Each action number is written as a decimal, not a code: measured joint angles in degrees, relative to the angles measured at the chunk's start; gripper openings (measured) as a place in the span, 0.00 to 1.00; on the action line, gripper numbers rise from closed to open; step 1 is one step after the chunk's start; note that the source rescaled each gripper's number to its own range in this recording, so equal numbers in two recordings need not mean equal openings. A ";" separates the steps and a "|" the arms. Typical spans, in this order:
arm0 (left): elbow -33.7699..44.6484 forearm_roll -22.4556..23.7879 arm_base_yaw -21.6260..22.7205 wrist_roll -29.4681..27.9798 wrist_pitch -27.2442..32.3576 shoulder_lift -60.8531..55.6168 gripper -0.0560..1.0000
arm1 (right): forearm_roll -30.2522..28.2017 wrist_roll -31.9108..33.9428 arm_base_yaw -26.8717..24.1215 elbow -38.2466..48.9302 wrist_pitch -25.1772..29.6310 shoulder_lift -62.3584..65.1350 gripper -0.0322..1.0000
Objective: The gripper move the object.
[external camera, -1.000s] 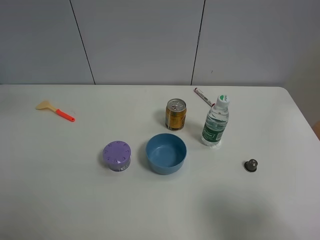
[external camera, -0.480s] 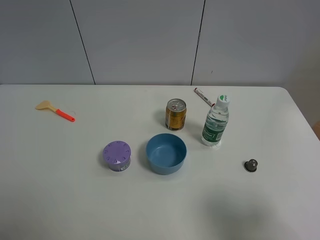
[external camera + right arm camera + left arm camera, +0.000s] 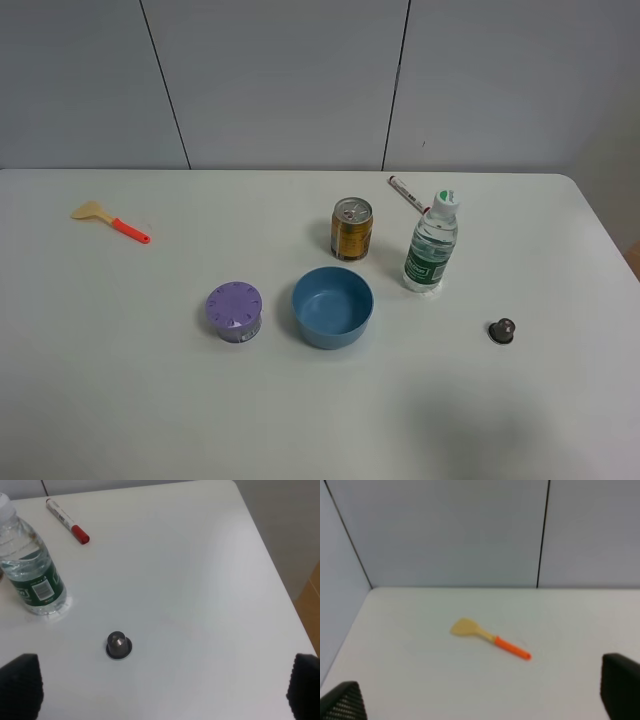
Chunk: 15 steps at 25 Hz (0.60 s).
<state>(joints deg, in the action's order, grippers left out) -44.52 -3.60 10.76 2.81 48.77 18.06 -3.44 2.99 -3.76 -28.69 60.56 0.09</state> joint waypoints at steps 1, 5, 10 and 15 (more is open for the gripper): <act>2.87 0.00 0.00 0.13 0.06 -3.02 0.88 | 0.00 0.00 0.00 0.00 0.00 0.00 1.00; 9.41 0.00 0.05 0.15 1.13 -12.02 0.88 | 0.00 0.00 0.00 0.00 0.00 0.00 1.00; 12.92 0.00 0.05 0.15 4.75 -17.76 0.88 | 0.00 0.00 0.00 0.00 0.00 0.00 1.00; 13.68 0.00 0.11 0.15 9.96 -18.35 0.88 | 0.00 0.00 0.00 0.00 0.00 0.00 1.00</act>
<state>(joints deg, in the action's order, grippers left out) -30.84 -3.60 10.86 2.97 58.73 -0.29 -3.44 2.99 -3.76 -28.69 60.56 0.09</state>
